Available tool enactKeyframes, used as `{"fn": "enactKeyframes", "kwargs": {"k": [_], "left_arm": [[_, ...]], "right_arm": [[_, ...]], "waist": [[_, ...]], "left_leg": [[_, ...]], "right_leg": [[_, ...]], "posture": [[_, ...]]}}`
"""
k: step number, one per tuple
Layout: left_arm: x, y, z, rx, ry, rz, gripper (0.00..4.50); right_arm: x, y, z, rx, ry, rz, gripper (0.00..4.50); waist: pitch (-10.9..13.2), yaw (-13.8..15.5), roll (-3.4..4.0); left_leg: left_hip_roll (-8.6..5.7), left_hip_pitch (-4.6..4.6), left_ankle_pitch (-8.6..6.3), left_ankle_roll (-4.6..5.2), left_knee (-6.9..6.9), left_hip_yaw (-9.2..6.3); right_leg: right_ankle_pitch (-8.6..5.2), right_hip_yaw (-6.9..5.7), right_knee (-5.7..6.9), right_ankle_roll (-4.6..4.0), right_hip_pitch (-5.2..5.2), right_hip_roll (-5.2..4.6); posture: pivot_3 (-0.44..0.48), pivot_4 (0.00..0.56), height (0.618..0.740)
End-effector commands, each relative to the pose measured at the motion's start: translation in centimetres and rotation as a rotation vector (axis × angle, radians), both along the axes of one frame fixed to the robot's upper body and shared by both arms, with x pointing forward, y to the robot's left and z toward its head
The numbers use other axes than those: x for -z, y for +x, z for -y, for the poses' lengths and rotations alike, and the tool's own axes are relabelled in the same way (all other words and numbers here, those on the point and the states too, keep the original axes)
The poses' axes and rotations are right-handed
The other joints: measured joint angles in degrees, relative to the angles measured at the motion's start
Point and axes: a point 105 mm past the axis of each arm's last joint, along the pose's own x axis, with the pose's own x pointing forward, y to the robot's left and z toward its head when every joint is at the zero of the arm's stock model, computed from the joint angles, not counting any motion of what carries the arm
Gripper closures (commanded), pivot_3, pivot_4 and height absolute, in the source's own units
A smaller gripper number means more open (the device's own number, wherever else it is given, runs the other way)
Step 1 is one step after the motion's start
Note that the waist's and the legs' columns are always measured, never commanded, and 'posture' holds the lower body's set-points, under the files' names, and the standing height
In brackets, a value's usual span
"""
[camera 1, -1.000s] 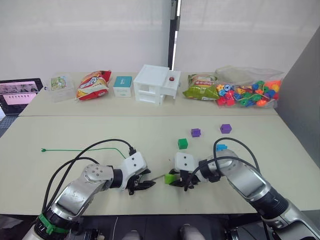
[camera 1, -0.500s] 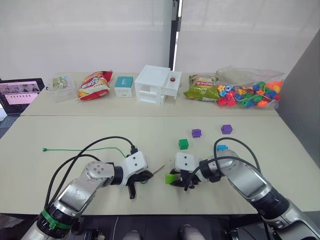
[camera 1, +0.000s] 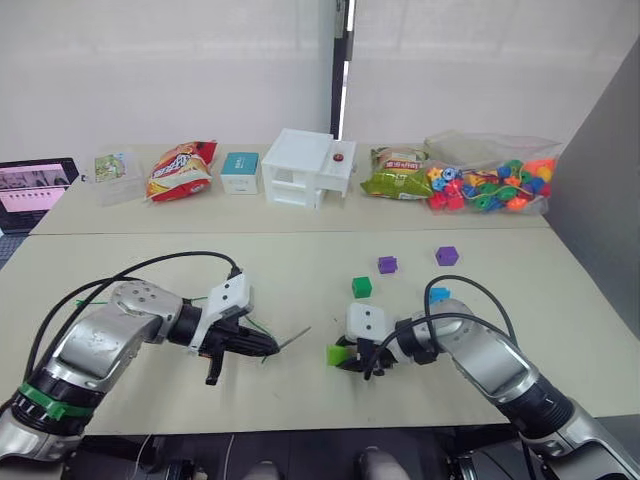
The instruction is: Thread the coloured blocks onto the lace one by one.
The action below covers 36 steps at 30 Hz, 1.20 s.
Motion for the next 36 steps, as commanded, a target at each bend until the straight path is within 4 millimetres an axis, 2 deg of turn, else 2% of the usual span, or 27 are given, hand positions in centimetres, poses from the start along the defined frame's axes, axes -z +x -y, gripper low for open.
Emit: {"fn": "enactKeyframes", "kwargs": {"k": [1, 4, 9, 12, 18, 25, 36], "left_arm": [[-0.1, -0.7, -0.4, 0.055, 0.09, 0.005, 4.48], [0.6, -0.9, 0.1, 0.047, 0.157, -0.038, 4.48], [0.1, -0.8, 2.0, 0.081, 0.207, -0.102, 4.48], [1.2, 0.2, 1.6, 0.082, 0.365, -0.072, 4.48], [2.2, 1.2, 1.3, 0.11, 0.482, -0.059, 4.48], [0.4, 1.8, 4.3, 0.186, 0.444, -0.016, 4.48], [0.7, 1.8, 5.1, 0.228, 0.477, 0.006, 4.48]], "right_arm": [[0.0, 0.5, 0.2, 0.023, -0.008, 0.025, 3.19], [0.0, 0.5, 0.1, 0.007, -0.01, 0.031, 3.19], [0.4, 0.1, 0.5, -0.064, -0.076, 0.067, 3.19], [0.4, 0.2, 0.3, -0.088, -0.082, 0.071, 3.19], [0.5, 0.2, 0.2, -0.113, -0.103, 0.084, 3.19], [0.6, -0.2, 0.5, -0.157, -0.143, 0.099, 3.19], [0.6, -0.3, 0.1, -0.159, -0.139, 0.106, 3.19]], "waist": [[0.0, -0.1, 0.0], [0.01, -0.08, 0.0], [0.05, 0.07, -0.08], [0.05, 0.03, -0.08], [0.05, 0.0, -0.08], [0.06, 0.31, -0.1], [0.06, 0.05, -0.1]], "left_leg": [[0.0, 0.01, 0.0, 0.0, 0.0, 0.0], [0.0, 0.0, 0.0, 0.0, -0.01, 0.0], [-0.01, -0.07, 0.0, 0.0, 0.05, -0.01], [-0.02, -0.04, 0.0, 0.0, 0.03, -0.01], [-0.02, -0.06, 0.0, 0.0, 0.02, -0.01], [-0.05, -0.11, 0.0, 0.0, 0.1, -0.03], [-0.04, -0.09, 0.0, 0.0, 0.08, -0.07]], "right_leg": [[0.0, 0.0, 0.0, 0.0, 0.0, 0.0], [0.0, 0.0, 0.0, 0.0, -0.01, 0.01], [-0.01, 0.0, -0.01, 0.01, 0.01, 0.02], [-0.01, 0.0, 0.0, 0.01, 0.01, 0.02], [-0.01, 0.0, 0.02, 0.01, -0.03, 0.03], [-0.01, 0.0, -0.02, 0.02, 0.02, 0.0], [-0.01, 0.0, 0.04, 0.01, -0.01, 0.01]], "posture": [[0.0, 0.15, 0.74], [0.0, 0.15, 0.74], [0.0, 0.15, 0.74], [0.0, 0.15, 0.74], [0.0, 0.15, 0.74], [0.0, 0.15, 0.74], [0.0, 0.15, 0.74]]}}
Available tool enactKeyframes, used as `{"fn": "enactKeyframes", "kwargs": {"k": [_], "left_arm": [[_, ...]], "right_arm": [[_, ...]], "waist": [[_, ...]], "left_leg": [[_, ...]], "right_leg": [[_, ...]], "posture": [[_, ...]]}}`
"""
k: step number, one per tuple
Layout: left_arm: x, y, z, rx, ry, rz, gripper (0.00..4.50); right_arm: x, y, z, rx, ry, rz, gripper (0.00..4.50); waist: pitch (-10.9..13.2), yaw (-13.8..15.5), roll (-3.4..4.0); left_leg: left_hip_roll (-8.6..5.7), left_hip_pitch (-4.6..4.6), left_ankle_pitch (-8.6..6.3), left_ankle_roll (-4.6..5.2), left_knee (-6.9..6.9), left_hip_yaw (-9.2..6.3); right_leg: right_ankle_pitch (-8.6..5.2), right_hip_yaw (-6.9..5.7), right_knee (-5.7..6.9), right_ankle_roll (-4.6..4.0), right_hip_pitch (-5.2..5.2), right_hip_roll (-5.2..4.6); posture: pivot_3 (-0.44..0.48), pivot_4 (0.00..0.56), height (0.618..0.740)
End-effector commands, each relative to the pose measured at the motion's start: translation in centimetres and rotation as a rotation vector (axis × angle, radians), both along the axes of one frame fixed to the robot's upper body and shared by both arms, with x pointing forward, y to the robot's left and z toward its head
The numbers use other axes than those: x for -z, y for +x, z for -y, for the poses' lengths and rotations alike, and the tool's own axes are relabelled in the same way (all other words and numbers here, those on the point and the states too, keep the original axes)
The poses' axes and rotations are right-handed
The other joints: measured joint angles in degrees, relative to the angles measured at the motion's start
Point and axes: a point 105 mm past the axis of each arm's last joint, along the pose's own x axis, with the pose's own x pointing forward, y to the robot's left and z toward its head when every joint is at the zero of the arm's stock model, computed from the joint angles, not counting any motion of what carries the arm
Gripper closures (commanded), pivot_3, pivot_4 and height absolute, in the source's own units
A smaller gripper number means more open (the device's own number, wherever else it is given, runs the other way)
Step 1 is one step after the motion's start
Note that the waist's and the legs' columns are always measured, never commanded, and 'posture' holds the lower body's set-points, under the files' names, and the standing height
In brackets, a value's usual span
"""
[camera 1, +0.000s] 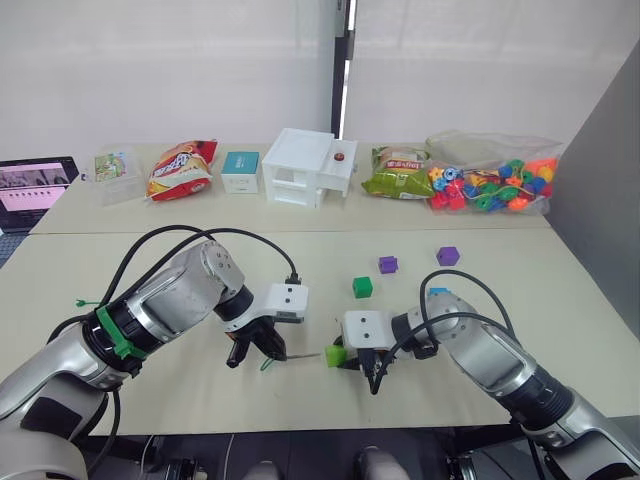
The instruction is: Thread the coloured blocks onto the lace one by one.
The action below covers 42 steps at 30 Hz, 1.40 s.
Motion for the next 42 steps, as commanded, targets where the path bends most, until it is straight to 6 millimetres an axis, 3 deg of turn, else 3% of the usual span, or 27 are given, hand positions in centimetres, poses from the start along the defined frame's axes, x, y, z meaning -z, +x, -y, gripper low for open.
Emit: {"fn": "enactKeyframes", "kwargs": {"k": [1, 12, 30, 42], "left_arm": [[-0.8, 0.1, 0.9, 0.031, 0.001, 0.034, 4.48], [0.3, 0.6, 1.3, 0.019, 0.024, 0.038, 4.48], [-0.2, 1.2, 0.6, -0.012, 0.026, 0.049, 4.48], [-0.3, 0.6, 2.8, 0.004, -0.027, 0.048, 4.48]], "right_arm": [[1.0, -0.2, 0.2, 0.009, -0.044, -0.014, 3.19], [1.0, -0.5, -0.2, 0.007, -0.037, -0.018, 3.19], [1.2, -0.5, 0.0, 0.01, -0.048, -0.02, 3.19], [1.3, -0.6, -0.2, 0.004, -0.049, -0.024, 3.19]], "waist": [[0.0, 0.01, 0.0], [0.0, -0.13, 0.0], [0.0, -0.15, 0.0], [0.0, -0.17, 0.0]], "left_leg": [[0.0, 0.0, 0.0, 0.0, 0.0, 0.0], [0.0, 0.02, 0.0, 0.0, 0.01, 0.0], [0.0, 0.04, 0.0, 0.0, 0.02, -0.01], [0.0, 0.05, 0.0, 0.0, 0.03, -0.02]], "right_leg": [[0.0, 0.0, 0.0, 0.0, 0.0, 0.0], [0.0, 0.0, 0.04, 0.0, 0.0, 0.01], [0.0, 0.0, 0.09, 0.0, 0.0, 0.01], [0.0, 0.01, 0.15, 0.0, 0.0, 0.01]], "posture": [[0.0, 0.15, 0.74], [0.0, 0.15, 0.74], [0.0, 0.15, 0.74], [0.0, 0.15, 0.74]]}}
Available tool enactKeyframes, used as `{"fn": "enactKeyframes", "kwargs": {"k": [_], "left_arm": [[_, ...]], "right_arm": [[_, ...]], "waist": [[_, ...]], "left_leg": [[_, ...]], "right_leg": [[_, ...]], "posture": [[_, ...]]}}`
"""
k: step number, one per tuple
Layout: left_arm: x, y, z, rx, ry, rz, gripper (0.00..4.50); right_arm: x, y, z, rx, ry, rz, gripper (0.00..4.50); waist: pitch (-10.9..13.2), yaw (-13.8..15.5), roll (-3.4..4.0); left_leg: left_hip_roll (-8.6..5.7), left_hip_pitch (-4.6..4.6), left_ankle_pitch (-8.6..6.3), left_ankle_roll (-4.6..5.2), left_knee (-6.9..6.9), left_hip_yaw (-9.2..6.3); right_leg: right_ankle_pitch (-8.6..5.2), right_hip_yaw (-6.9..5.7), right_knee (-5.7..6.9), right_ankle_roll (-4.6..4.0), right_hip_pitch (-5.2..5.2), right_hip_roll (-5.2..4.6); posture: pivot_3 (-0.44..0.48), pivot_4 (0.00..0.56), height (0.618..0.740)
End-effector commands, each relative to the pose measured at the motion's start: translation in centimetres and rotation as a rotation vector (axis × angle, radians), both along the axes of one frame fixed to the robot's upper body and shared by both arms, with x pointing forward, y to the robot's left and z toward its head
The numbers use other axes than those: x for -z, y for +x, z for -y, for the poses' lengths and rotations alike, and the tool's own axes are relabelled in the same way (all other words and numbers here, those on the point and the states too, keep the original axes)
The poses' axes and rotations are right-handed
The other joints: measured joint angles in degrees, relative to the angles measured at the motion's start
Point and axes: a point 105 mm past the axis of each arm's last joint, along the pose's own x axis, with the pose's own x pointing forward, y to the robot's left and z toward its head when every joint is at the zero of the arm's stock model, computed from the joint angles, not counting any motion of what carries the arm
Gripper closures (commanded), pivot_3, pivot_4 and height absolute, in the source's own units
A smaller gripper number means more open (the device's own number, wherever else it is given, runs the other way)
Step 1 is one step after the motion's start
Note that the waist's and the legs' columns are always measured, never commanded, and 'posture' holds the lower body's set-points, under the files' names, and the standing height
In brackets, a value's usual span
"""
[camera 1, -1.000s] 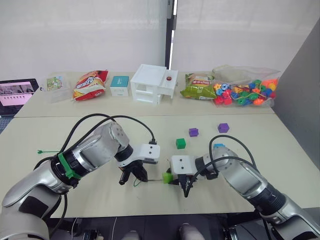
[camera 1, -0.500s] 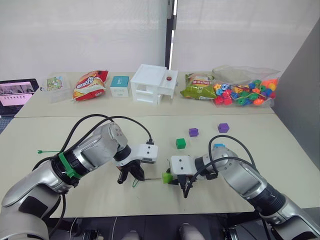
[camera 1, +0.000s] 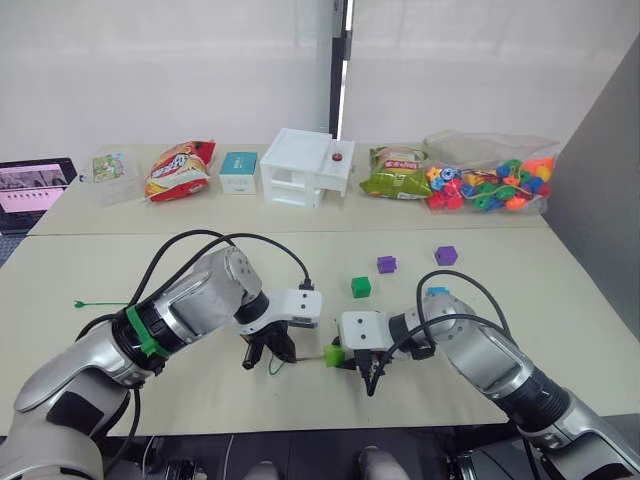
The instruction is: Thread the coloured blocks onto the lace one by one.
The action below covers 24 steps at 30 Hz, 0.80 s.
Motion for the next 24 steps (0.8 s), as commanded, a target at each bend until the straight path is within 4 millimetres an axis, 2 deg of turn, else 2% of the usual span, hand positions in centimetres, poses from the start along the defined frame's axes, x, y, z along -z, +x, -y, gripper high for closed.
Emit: {"fn": "enactKeyframes", "kwargs": {"k": [1, 5, 9, 13, 17, 24], "left_arm": [[-1.4, 0.1, 0.8, 0.009, -0.039, 0.044, 4.48], [-1.5, 0.1, 0.9, 0.004, -0.042, 0.046, 4.48], [-2.0, -0.1, 2.1, 0.004, -0.095, 0.03, 4.48], [-1.5, -0.7, 2.9, -0.025, -0.174, -0.016, 4.48], [-0.1, -1.3, 2.4, -0.073, -0.207, -0.042, 4.48], [0.7, -0.8, 4.3, -0.082, -0.473, 0.071, 4.48]], "right_arm": [[1.4, -0.5, 0.1, 0.005, -0.037, -0.039, 3.19], [1.4, -0.6, 0.2, 0.006, -0.037, -0.04, 3.19], [1.3, -0.4, 0.1, 0.013, -0.034, -0.037, 3.19], [1.2, 0.0, 0.2, 0.032, -0.029, -0.03, 3.19], [1.1, 0.1, 0.3, 0.053, -0.017, -0.033, 3.19], [0.7, 0.5, 0.4, 0.099, 0.015, -0.04, 3.19]], "waist": [[0.0, -0.01, 0.0], [0.0, 0.0, 0.0], [0.0, 0.07, 0.0], [0.0, -0.01, 0.0], [-0.01, -0.04, 0.0], [-0.07, 0.26, 0.01]], "left_leg": [[0.0, 0.0, 0.0, 0.0, 0.0, 0.0], [0.0, 0.01, 0.0, 0.0, 0.0, 0.0], [0.0, 0.0, 0.0, 0.0, 0.01, 0.0], [0.0, 0.01, 0.0, 0.0, 0.01, 0.0], [0.0, 0.02, 0.0, 0.0, 0.01, 0.0], [0.0, 0.07, 0.01, -0.01, 0.03, -0.03]], "right_leg": [[0.0, 0.0, -0.01, 0.0, 0.0, 0.0], [0.0, 0.0, 0.02, 0.0, -0.01, 0.0], [0.0, 0.0, 0.02, 0.0, 0.0, 0.0], [0.0, 0.01, 0.09, 0.0, -0.03, 0.0], [0.0, 0.02, 0.09, 0.0, -0.03, 0.0], [0.0, 0.0, 0.08, -0.01, 0.03, -0.03]], "posture": [[0.0, 0.15, 0.74], [0.0, 0.15, 0.74], [0.0, 0.15, 0.74], [0.0, 0.15, 0.74], [0.0, 0.15, 0.74], [0.0, 0.15, 0.74]]}}
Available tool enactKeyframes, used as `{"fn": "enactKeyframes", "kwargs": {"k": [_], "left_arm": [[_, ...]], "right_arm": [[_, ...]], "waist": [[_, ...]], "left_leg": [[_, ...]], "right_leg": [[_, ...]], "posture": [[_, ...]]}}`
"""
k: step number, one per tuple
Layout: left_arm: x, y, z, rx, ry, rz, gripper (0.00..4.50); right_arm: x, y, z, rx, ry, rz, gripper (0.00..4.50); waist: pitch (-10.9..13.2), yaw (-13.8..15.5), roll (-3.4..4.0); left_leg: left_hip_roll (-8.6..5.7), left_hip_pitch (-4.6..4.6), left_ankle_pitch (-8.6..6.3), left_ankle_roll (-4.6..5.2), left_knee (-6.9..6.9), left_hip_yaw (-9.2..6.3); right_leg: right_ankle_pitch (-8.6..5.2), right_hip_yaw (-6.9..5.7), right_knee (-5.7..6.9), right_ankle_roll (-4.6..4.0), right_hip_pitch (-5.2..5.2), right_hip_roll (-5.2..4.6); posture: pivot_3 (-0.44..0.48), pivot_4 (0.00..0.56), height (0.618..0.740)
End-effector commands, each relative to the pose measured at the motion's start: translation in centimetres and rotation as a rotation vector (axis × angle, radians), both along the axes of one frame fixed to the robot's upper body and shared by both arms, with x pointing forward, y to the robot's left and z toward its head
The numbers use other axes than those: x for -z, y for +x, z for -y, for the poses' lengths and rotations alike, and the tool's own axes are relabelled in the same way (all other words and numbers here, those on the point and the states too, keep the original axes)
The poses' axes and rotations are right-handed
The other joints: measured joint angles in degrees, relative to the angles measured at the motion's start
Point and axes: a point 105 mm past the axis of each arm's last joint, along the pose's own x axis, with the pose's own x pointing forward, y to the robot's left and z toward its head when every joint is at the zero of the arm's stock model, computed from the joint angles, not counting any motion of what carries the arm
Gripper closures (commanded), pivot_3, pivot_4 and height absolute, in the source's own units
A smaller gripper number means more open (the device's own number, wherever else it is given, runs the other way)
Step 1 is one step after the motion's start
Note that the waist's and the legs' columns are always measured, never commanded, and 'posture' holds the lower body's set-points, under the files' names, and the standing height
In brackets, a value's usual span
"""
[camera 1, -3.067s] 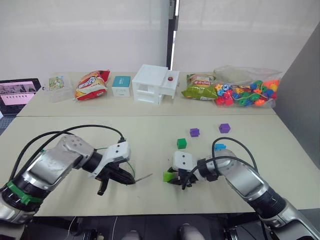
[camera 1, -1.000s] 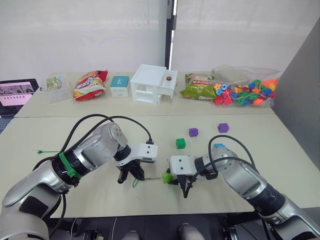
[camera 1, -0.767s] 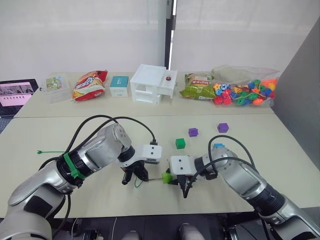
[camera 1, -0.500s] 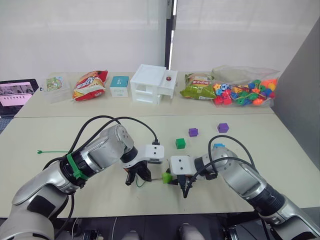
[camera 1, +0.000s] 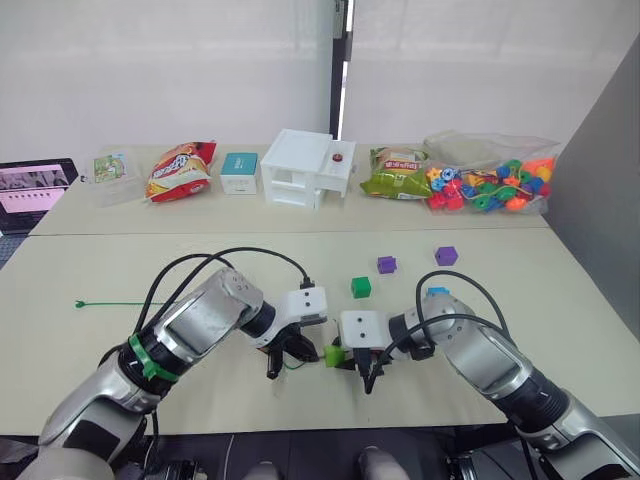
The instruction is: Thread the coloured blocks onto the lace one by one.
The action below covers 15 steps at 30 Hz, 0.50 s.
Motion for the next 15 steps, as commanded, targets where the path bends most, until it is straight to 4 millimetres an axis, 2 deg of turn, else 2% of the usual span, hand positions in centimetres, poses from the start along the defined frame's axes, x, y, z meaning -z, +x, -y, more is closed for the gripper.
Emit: {"fn": "enactKeyframes", "kwargs": {"k": [1, 4, 6, 9, 12, 15], "left_arm": [[-0.6, -0.3, 2.0, 0.04, -0.161, 0.078, 4.48], [-0.8, 0.0, 1.4, 0.04, -0.182, 0.109, 3.58], [-1.3, 0.1, 0.9, 0.047, -0.19, 0.134, 2.82], [-2.3, 0.2, -0.4, 0.037, -0.19, 0.157, 1.94], [-2.6, 0.2, -1.8, 0.013, -0.194, 0.169, 1.94], [-1.4, 0.0, -3.4, 0.005, -0.151, 0.194, 1.94]], "right_arm": [[0.6, 0.3, 0.3, 0.059, 0.003, -0.016, 3.19], [0.7, 0.1, 0.5, 0.065, 0.001, -0.023, 3.19], [0.9, 0.0, 0.6, 0.069, -0.002, -0.027, 3.19], [0.9, -0.2, 0.7, 0.077, 0.003, -0.034, 3.19], [1.0, -0.3, 0.7, 0.085, 0.008, -0.038, 3.19], [1.0, -0.4, 0.6, 0.089, 0.012, -0.041, 3.19]], "waist": [[-0.03, 0.07, 0.01], [-0.04, 0.53, 0.0], [-0.04, 0.53, 0.0], [-0.04, 0.27, -0.01], [-0.04, -0.2, 0.0], [-0.04, -0.27, 0.01]], "left_leg": [[-0.01, 0.02, 0.0, 0.0, 0.0, 0.01], [-0.03, 0.01, 0.04, -0.08, 0.03, 0.0], [-0.03, -0.01, 0.08, -0.14, 0.03, 0.0], [-0.02, -0.01, 0.08, -0.14, 0.02, 0.01], [-0.01, -0.01, 0.08, -0.14, 0.0, 0.0], [0.0, 0.02, 0.08, -0.14, -0.05, 0.0]], "right_leg": [[0.0, 0.01, -0.01, 0.0, 0.02, -0.02], [0.0, -0.01, 0.0, 0.0, 0.07, -0.04], [0.0, 0.0, -0.04, 0.0, 0.08, -0.04], [0.0, 0.0, 0.0, 0.0, 0.04, -0.03], [0.0, 0.01, 0.08, 0.0, -0.03, -0.01], [0.0, 0.01, 0.08, 0.0, -0.05, 0.0]], "posture": [[0.0, 0.15, 0.74], [0.0, 0.15, 0.74], [0.0, 0.15, 0.74], [0.0, 0.15, 0.74], [0.0, 0.15, 0.74], [0.0, 0.15, 0.74]]}}
